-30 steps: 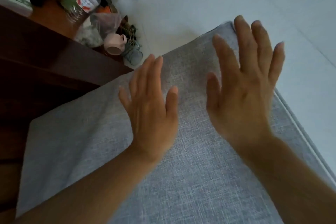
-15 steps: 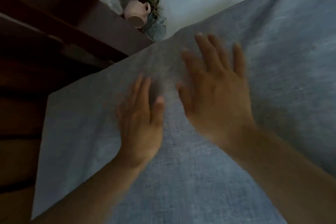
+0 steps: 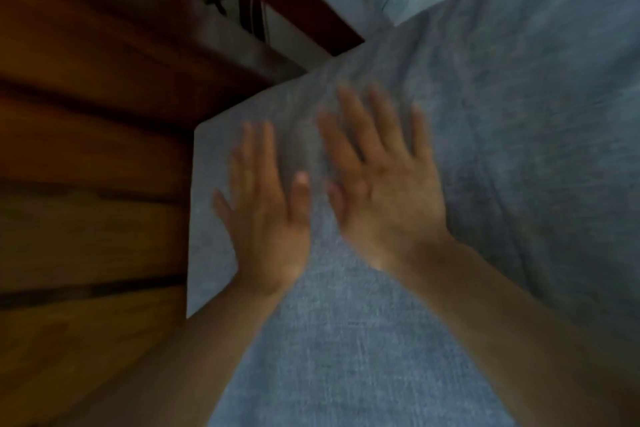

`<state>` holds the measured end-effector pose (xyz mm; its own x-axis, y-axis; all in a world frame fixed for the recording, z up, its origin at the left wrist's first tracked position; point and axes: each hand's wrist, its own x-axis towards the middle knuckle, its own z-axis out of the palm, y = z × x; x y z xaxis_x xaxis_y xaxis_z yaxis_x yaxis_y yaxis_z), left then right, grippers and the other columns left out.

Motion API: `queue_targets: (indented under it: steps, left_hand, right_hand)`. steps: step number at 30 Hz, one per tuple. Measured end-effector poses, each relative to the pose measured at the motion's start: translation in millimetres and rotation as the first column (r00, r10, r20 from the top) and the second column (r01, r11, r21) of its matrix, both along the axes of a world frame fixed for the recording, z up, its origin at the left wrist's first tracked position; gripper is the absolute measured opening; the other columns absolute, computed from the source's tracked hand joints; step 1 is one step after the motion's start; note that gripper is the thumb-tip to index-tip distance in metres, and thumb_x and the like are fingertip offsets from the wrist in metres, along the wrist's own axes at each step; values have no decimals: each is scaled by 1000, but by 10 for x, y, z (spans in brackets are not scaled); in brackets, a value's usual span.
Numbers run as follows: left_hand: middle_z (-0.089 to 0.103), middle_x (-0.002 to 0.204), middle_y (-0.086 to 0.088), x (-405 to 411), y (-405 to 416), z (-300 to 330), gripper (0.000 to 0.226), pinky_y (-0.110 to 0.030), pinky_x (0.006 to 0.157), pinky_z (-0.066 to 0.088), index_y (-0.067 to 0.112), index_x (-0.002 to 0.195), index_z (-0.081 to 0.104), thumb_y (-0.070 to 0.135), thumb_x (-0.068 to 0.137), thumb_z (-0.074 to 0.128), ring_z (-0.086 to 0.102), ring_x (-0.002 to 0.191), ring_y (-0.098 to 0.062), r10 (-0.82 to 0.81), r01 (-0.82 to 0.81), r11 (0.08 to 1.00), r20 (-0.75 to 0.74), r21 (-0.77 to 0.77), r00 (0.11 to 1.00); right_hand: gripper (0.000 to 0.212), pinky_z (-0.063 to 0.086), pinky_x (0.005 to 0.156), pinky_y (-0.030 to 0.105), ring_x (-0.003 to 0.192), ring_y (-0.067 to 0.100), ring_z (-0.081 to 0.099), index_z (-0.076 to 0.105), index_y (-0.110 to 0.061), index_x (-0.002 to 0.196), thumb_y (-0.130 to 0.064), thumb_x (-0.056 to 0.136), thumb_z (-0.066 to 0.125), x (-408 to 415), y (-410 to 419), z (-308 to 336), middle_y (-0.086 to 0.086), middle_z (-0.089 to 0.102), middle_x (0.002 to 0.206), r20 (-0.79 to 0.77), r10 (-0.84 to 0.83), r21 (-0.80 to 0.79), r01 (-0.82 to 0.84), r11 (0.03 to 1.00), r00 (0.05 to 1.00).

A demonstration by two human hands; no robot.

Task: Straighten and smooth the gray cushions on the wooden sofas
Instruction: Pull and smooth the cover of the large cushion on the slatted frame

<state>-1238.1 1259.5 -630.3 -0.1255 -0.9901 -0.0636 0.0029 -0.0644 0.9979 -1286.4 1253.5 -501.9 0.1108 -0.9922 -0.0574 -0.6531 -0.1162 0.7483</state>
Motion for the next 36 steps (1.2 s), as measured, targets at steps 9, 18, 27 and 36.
queue_targets:
  steps: [9,18,27,36]
  left_hand:
    - [23,157,2,175,237,-798,61,-53,115,21,25,151,19,47,95,29,22,144,-15,307,-274,924,-92,267,947]
    - [-6,157,13,152,913,-1188,69,-17,115,-3,25,151,-2,49,92,24,-9,144,1,-261,261,965,45,9,964]
    - [26,155,5,862,1910,-1085,67,-46,113,30,27,150,20,63,94,26,25,143,-15,-333,327,938,33,118,942]
    - [10,160,8,1212,2472,-813,58,-28,118,13,24,152,8,34,101,32,9,145,-7,-414,396,901,80,174,907]
  right_hand:
    - [75,6,115,54,144,30,23,44,-12,141,-41,80,11,488,-82,-495,16,33,152,145,103,-61,-95,994,984]
    - [65,0,116,53,146,31,16,38,-7,145,-37,87,37,179,576,-1131,18,28,154,17,-145,255,136,957,989]
    - [58,26,111,56,128,36,49,65,-3,119,-21,82,24,602,2000,-972,23,55,132,236,-152,185,109,977,960]
    - [54,28,108,58,128,34,49,67,1,114,-13,85,23,748,2727,-1012,23,54,134,274,-204,212,148,966,940]
